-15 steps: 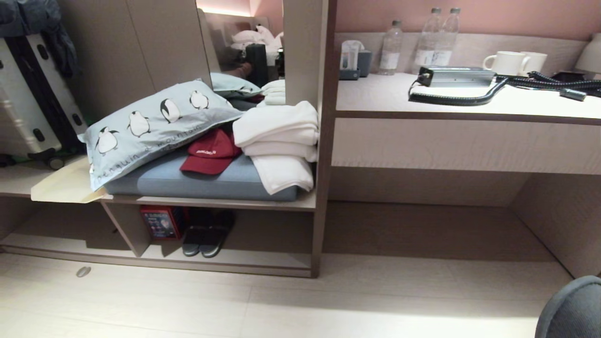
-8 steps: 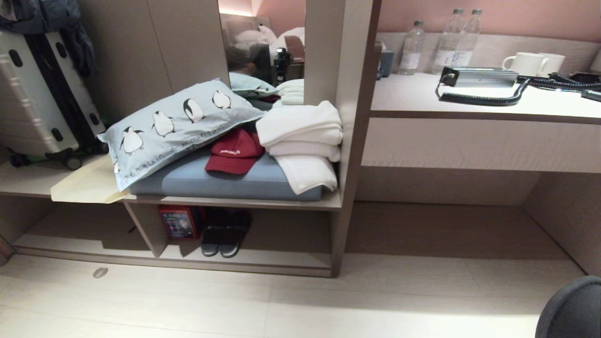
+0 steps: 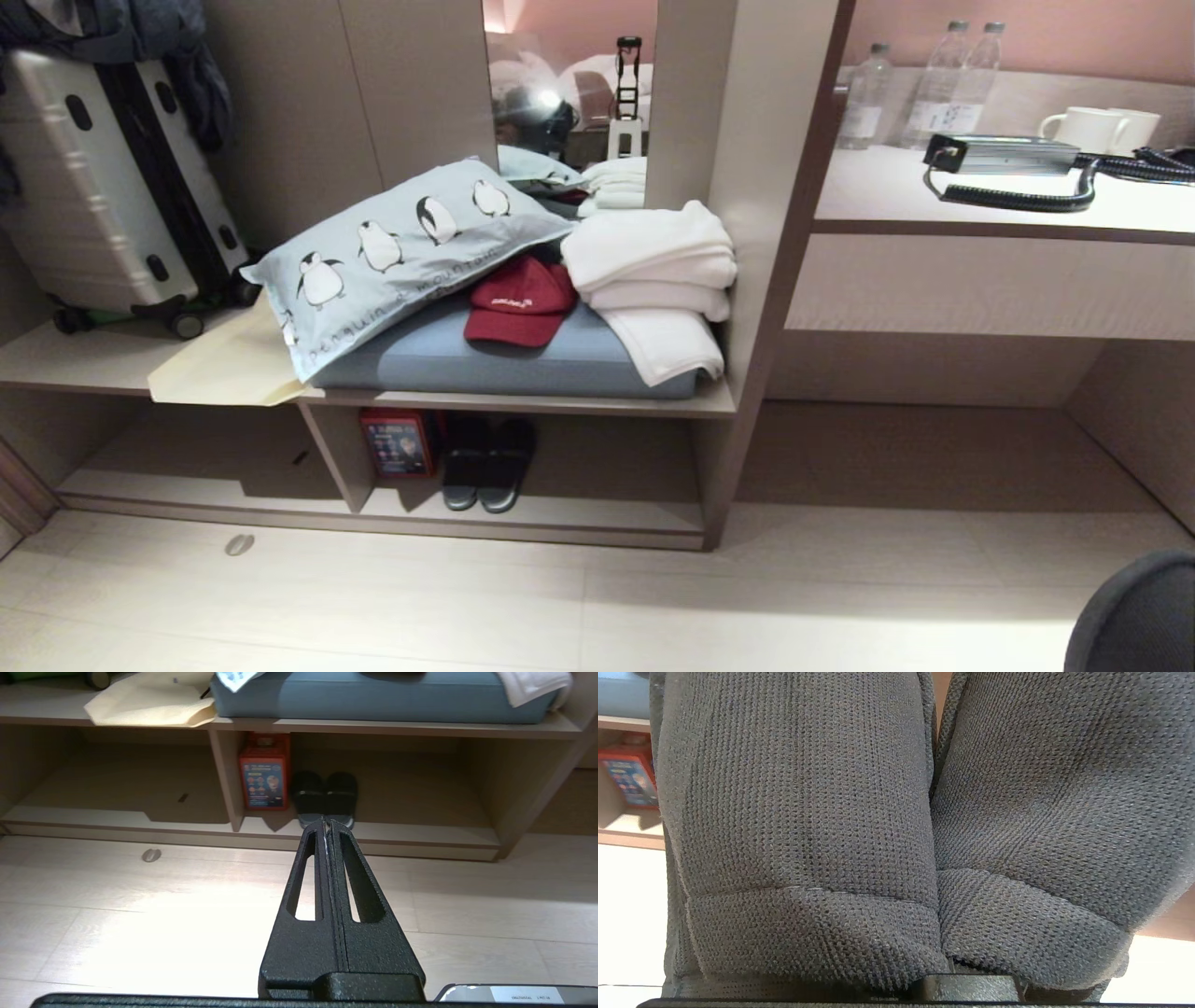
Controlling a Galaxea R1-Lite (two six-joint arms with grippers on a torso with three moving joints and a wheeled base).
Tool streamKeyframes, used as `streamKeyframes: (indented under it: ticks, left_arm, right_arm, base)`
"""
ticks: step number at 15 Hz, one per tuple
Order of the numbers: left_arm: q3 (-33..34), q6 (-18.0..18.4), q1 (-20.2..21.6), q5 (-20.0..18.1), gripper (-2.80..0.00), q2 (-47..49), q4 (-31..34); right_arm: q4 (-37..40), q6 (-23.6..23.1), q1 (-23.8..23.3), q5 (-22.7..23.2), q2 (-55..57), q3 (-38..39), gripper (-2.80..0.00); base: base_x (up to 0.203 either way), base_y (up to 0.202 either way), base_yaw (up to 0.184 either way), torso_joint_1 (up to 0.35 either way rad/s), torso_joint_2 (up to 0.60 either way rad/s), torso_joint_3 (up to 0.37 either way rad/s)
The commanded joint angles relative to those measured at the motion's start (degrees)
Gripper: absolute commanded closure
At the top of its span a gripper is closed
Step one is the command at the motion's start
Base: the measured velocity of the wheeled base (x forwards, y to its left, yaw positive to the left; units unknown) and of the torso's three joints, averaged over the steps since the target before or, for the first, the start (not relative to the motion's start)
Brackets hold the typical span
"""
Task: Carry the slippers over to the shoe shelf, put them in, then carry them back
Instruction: Place the slippers into the shoe cabinet
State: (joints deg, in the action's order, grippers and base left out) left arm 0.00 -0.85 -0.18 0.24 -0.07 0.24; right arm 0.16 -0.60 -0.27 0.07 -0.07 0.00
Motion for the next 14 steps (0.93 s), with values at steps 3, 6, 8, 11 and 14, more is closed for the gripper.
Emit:
streamKeyframes:
  ticks: [3, 6, 8, 11, 14]
  left_arm:
    - [0.1, 0.0, 0.0, 0.0, 0.0, 0.1, -0.1]
    - [0.1, 0.0, 0.0, 0.0, 0.0, 0.1, 0.0]
    - [0.1, 0.0, 0.0, 0.0, 0.0, 0.1, 0.0]
    - [0.1, 0.0, 0.0, 0.1, 0.0, 0.1, 0.0]
    - [0.1, 0.0, 0.0, 0.1, 0.0, 0.1, 0.0]
  right_arm:
    - [0.0, 0.0, 0.0, 0.0, -0.1, 0.0, 0.0]
    - [0.0, 0.0, 0.0, 0.0, -0.1, 0.0, 0.0]
    - [0.0, 0.0, 0.0, 0.0, -0.1, 0.0, 0.0]
    - [0.0, 0.0, 0.0, 0.0, -0.1, 0.0, 0.0]
    - [0.0, 0.0, 0.0, 0.0, -0.1, 0.0, 0.0]
  base:
    - [0.0, 0.195, 0.0, 0.002, 0.0, 0.003]
    - [0.0, 0.194, -0.002, 0.002, 0.0, 0.003]
    - [0.0, 0.195, -0.001, 0.002, 0.0, 0.002]
    - [0.0, 0.196, -0.002, 0.004, 0.0, 0.004]
    - [0.0, 0.194, -0.002, 0.005, 0.0, 0.004]
